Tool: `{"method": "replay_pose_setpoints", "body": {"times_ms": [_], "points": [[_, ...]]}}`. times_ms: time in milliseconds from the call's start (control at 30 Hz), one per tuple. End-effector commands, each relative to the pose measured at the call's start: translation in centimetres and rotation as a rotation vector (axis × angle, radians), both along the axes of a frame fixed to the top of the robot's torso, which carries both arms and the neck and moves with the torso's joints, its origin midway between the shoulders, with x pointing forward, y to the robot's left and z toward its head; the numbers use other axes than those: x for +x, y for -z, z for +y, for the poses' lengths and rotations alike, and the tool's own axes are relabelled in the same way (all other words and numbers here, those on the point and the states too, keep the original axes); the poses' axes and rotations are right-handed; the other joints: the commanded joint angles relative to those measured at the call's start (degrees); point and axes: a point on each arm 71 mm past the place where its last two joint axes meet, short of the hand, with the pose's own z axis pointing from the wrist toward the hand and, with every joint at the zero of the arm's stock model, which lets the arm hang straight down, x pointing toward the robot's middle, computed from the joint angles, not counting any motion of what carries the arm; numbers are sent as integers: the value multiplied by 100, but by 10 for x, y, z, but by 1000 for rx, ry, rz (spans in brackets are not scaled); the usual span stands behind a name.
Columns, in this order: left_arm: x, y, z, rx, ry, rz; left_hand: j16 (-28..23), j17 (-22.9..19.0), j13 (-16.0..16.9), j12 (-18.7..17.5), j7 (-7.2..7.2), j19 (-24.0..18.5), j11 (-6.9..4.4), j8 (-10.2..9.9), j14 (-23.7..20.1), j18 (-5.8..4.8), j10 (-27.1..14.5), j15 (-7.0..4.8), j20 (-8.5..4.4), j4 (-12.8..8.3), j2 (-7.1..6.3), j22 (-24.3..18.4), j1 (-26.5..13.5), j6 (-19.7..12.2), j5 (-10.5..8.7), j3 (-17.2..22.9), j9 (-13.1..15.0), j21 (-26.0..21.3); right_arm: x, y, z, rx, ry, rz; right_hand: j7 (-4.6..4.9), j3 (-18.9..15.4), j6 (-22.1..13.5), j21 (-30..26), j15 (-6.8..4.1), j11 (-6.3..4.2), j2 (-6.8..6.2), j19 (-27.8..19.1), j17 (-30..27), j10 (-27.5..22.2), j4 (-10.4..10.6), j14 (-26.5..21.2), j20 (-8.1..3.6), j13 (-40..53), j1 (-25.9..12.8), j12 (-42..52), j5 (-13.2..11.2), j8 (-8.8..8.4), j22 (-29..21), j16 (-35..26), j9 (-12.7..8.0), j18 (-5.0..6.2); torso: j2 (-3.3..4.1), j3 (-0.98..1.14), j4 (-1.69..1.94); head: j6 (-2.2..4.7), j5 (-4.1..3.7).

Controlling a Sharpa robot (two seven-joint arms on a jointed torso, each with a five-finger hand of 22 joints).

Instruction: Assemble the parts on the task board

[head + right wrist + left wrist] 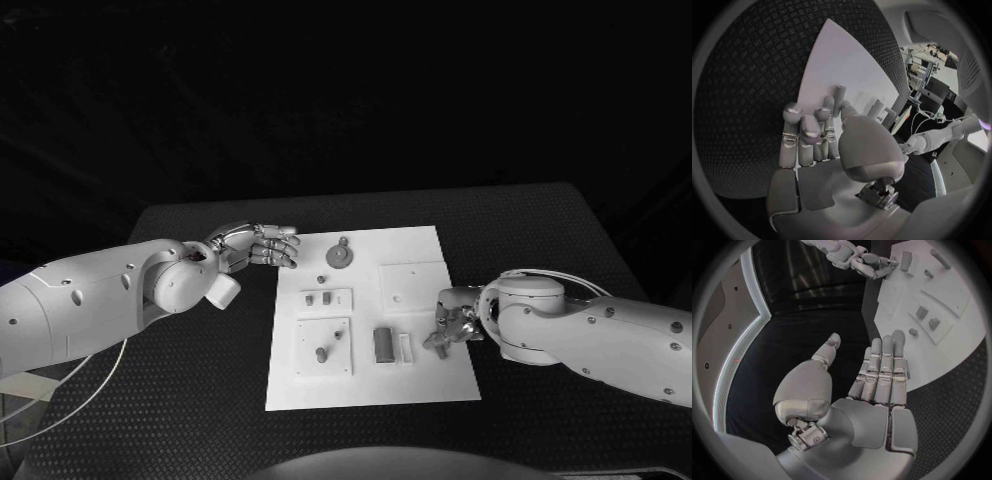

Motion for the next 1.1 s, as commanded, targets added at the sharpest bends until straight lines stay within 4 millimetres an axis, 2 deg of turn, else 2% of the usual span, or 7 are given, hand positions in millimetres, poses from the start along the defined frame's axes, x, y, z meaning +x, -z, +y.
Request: {"method": "replay_pose_setpoints", "body": {"times_ms": [33, 133, 267, 1100], "points": [[0, -1, -2, -7, 13, -4, -28, 8, -9, -23, 29, -3, 4, 25, 43, -43, 32, 9, -20, 14, -1, -10, -56, -25, -1, -15, -6, -12, -9, 14, -6, 85, 128, 91, 325, 2542, -235, 72, -15, 24, 75, 104, -21, 78, -2706, 32, 45, -25, -1419, 43, -20, -1025, 97, 29, 23, 117, 0, 1, -3, 2, 0], [0, -1, -2, -7, 13, -4, -28, 9, -10, -22, 29, -3, 4, 25, 43, -43, 32, 9, -20, 13, -1, -10, -55, -25, -1, -15, -6, -12, -9, 12, -8, 152, 189, 99, 325, 2861, -244, 96, -14, 10, 30, 136, -26, 86, -2702, 50, 4, -25, -1571, 61, -42, -987, 106, 42, 70, 117, 0, 1, -3, 2, 0], [0, -1, -2, -7, 14, -4, -29, 9, -11, -22, 29, -2, 4, 25, 44, -43, 33, 9, -20, 13, -2, -10, -55, -26, -1, -15, -6, -12, -6, 5, -7, 247, 271, 120, 321, 2986, -246, 116, -19, 4, 2, 151, -24, 95, -2707, 57, -14, -20, -1626, 79, -42, -957, 111, 55, 107, 117, -1, 2, -4, 4, -3], [0, -1, -3, -8, 16, -3, -32, 12, -18, -21, 30, -2, 4, 27, 46, -43, 35, 8, -20, 10, -6, -11, -55, -27, -1, -13, -9, -11, -13, -2, 12, 309, 266, 154, 311, 3072, -241, 132, -28, -6, -36, 159, -22, 100, -2709, 59, -28, -13, -1650, 94, -42, -926, 112, 64, 142, 117, 1, 2, -3, -4, -15]]}}
